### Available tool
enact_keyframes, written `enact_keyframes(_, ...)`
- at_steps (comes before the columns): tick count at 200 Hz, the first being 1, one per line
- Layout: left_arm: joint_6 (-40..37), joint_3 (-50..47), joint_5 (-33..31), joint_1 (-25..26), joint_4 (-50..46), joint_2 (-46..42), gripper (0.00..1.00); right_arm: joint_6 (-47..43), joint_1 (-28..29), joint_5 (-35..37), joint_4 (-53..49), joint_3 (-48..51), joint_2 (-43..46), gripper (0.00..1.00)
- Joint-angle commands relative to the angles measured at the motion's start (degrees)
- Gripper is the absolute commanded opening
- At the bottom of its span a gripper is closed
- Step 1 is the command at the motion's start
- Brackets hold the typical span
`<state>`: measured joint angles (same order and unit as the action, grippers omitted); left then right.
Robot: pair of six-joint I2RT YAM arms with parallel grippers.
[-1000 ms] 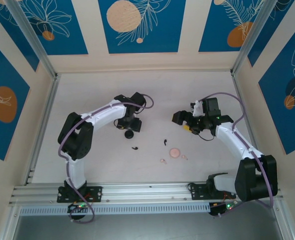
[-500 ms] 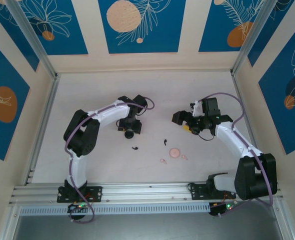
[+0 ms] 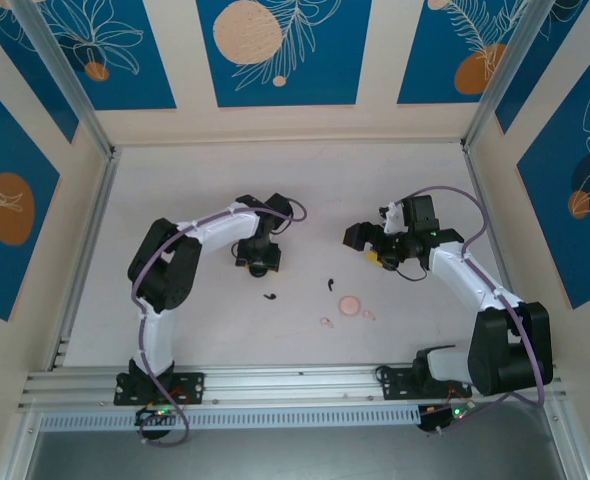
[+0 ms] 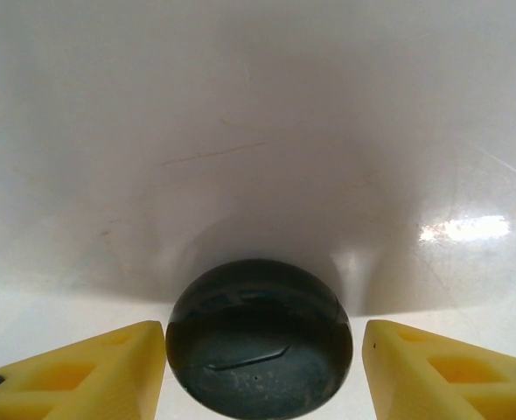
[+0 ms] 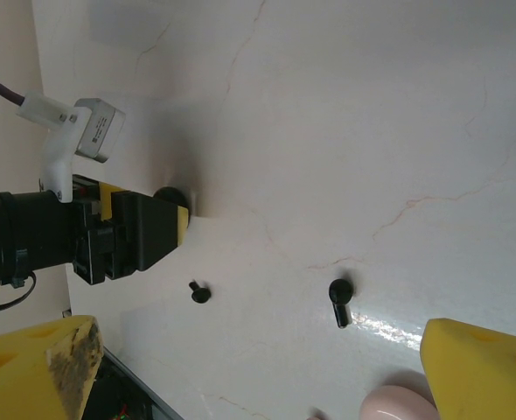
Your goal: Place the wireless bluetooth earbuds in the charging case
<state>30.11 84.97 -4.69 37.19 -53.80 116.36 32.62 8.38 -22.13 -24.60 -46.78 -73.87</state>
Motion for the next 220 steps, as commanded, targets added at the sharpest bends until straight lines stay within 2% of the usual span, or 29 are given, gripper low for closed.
enact_keyframes(1,0.7,-1.0,0.6,-0.7,-0.6,1.4,0.59,-0.1,-0.2,-1.8,-0.3,-1.5,-0.4,0.94)
enact_keyframes(42,0.6,-1.9,0.6,-0.8,0.3,2.1,0.53,-0.2,-0.3,-1.8,-0.7,-1.7,-0.1,0.94)
enact_keyframes(76,-0.4,-1.9,-0.5,-0.9,0.6,2.1,0.41,-0.4,-0.3,-1.9,-1.0,-1.8,0.0,0.94)
enact_keyframes(91,-1.4,-1.7,-1.3,-0.9,0.6,1.4,0.39,-0.6,-0.4,-2.0,-1.1,-1.7,0.3,0.94)
enact_keyframes(111,-4.6,-1.8,-2.2,-0.7,1.8,-1.2,0.36,-1.1,-1.2,-3.4,-1.0,-1.6,0.6,0.94)
enact_keyframes(137,-13.6,-3.5,-2.9,0.3,5.7,-7.1,0.35,-1.9,-3.9,-7.9,-0.7,-1.8,1.5,0.93)
enact_keyframes(177,-29.7,-11.4,7.0,1.5,16.7,-18.9,0.36,-5.7,-8.1,-14.3,-3.5,-4.1,2.6,0.91)
enact_keyframes(220,-43.9,-19.0,19.9,2.6,25.5,-27.1,0.36,-6.9,-6.6,-23.6,-3.0,-5.4,2.0,0.80)
